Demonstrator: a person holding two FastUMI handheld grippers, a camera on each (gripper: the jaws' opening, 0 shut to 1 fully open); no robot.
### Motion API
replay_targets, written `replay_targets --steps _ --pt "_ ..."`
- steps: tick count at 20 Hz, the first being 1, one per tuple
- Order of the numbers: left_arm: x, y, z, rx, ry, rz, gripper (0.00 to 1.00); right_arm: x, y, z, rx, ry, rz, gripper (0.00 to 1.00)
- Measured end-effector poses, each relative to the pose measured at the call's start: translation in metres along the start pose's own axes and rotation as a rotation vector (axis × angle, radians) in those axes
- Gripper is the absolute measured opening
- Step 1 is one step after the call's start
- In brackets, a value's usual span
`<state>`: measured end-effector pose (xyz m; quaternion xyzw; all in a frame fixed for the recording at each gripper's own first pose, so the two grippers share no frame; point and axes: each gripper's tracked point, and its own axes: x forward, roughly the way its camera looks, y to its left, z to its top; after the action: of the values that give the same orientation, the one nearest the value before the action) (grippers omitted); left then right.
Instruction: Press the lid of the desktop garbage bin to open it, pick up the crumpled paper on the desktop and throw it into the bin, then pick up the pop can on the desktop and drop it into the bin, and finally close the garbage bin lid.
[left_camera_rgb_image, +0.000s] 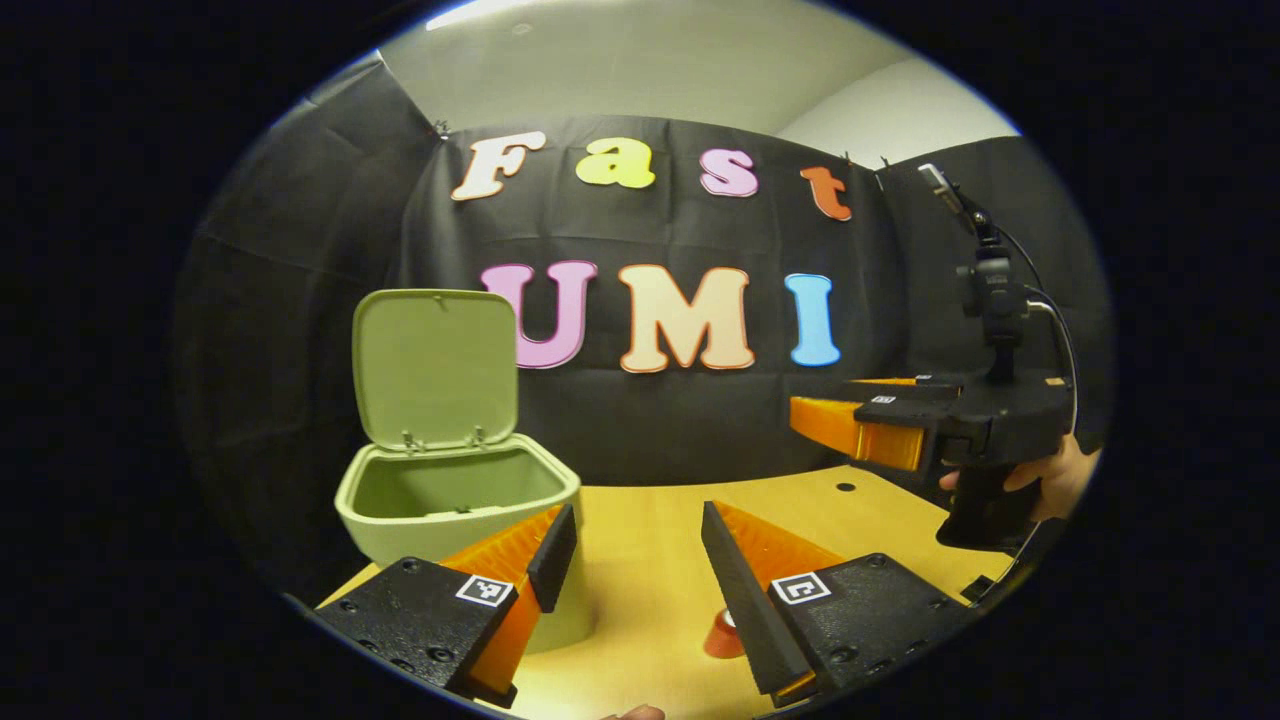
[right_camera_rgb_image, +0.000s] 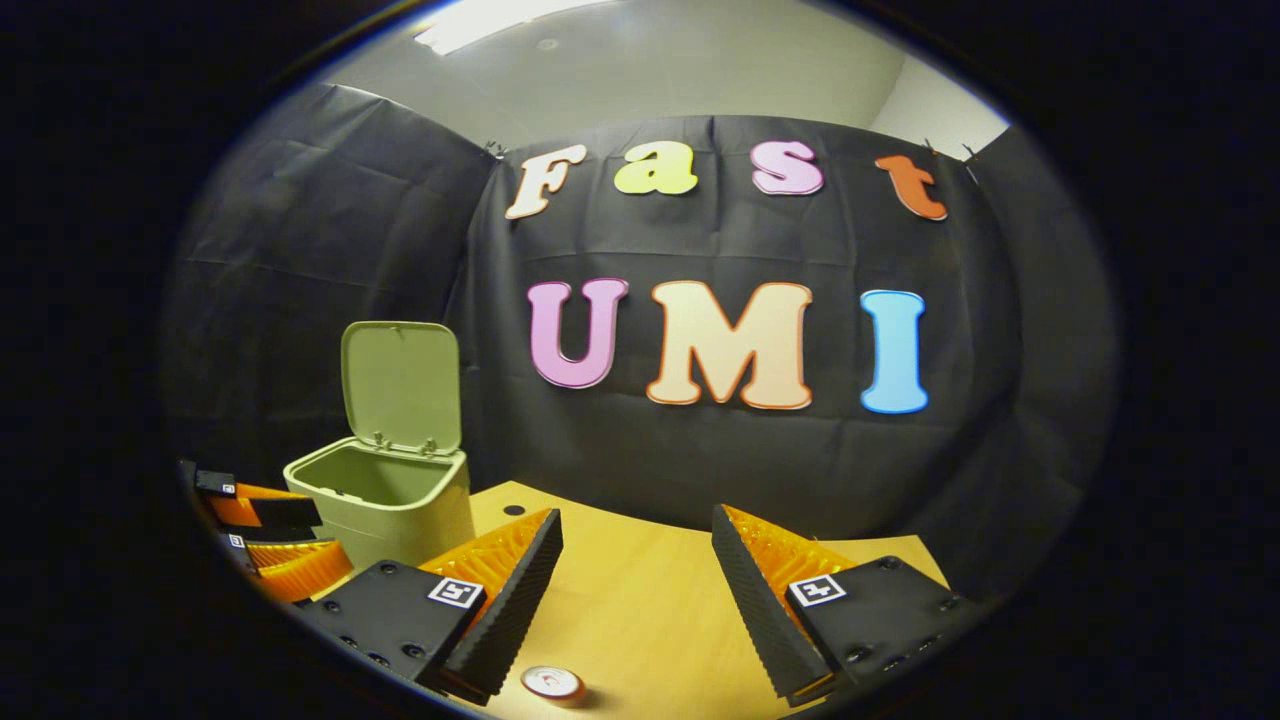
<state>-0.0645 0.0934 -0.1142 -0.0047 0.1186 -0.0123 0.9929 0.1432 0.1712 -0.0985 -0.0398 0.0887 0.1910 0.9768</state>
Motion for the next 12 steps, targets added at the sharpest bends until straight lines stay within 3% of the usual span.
replay_targets --steps 4,12 --pt "0.020 -0.044 -0.029 0.003 0.056 -0.094 0.78 -0.030 -0.057 -0.013 0.009 0.036 -0.096 0.95" --pt "0.050 -0.094 -0.111 -0.007 0.198 -0.173 0.79 -0.095 -0.136 -0.045 0.017 0.124 -0.273 0.95"
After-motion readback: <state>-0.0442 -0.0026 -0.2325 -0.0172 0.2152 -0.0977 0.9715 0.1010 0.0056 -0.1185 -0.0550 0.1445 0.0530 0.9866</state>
